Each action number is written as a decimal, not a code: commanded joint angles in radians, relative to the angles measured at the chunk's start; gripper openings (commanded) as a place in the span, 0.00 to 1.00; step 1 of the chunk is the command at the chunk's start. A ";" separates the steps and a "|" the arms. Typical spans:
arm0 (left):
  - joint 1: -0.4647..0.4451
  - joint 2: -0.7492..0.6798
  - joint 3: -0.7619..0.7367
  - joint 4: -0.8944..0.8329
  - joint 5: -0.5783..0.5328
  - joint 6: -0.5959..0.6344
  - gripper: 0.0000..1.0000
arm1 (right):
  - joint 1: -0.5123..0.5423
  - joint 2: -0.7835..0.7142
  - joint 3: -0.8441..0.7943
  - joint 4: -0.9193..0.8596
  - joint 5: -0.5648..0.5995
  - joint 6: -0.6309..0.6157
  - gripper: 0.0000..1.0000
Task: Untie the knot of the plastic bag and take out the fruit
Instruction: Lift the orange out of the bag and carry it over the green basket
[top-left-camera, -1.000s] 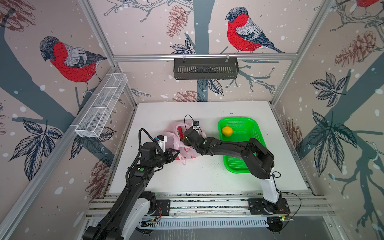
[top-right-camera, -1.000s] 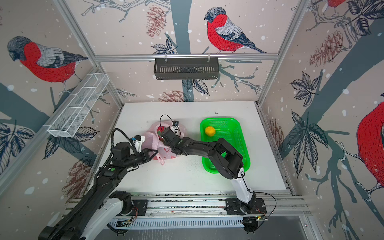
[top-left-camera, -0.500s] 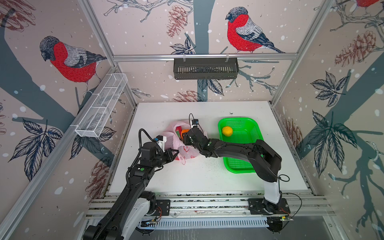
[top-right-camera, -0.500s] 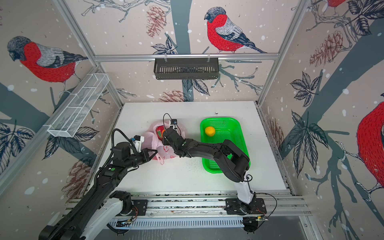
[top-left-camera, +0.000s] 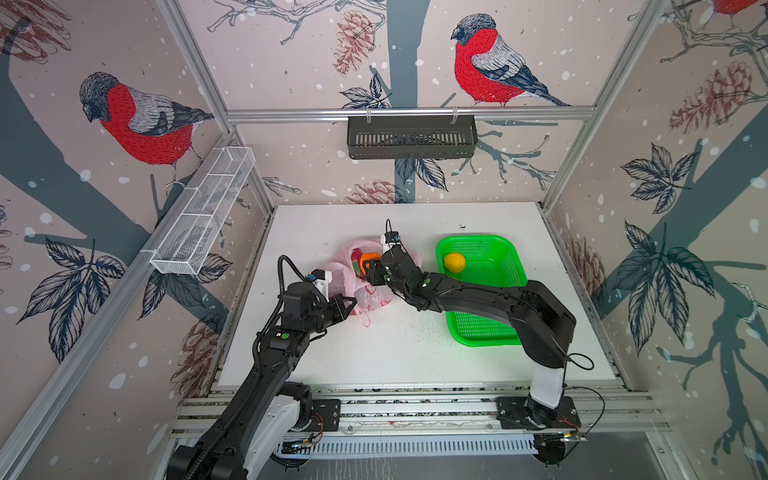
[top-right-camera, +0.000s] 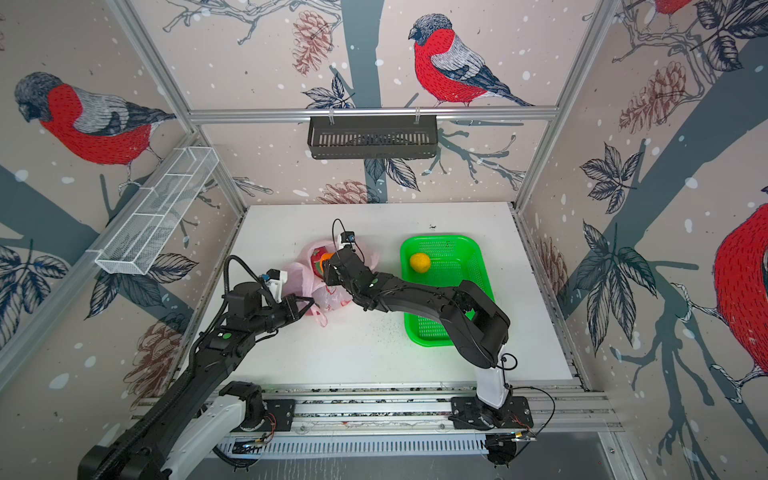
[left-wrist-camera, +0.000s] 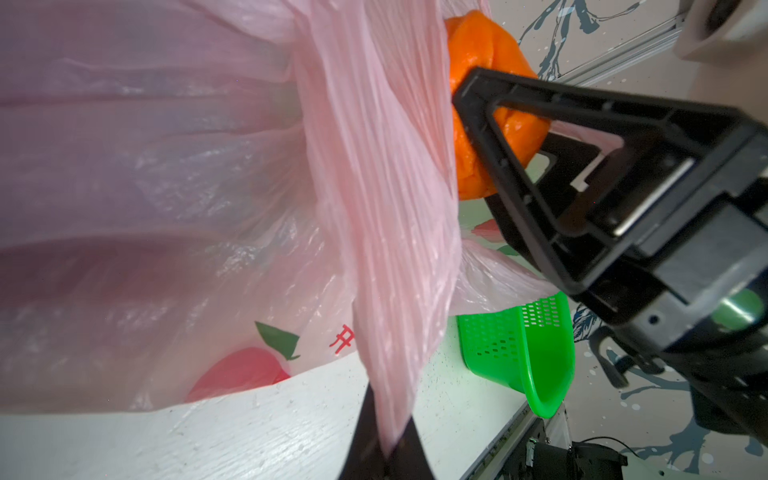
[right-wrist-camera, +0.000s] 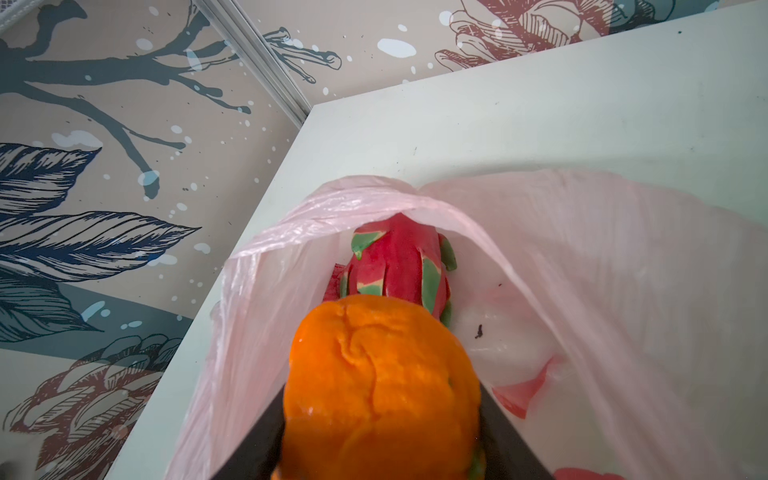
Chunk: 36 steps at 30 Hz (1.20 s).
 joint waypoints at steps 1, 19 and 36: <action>-0.002 0.024 0.033 0.047 -0.026 0.036 0.00 | 0.001 -0.024 0.008 0.011 -0.046 -0.026 0.27; -0.002 0.098 0.140 0.020 -0.082 0.135 0.00 | -0.009 -0.137 0.011 -0.038 -0.091 -0.064 0.27; 0.002 0.082 0.216 -0.065 -0.147 0.211 0.00 | -0.062 -0.263 -0.032 -0.053 -0.093 -0.089 0.27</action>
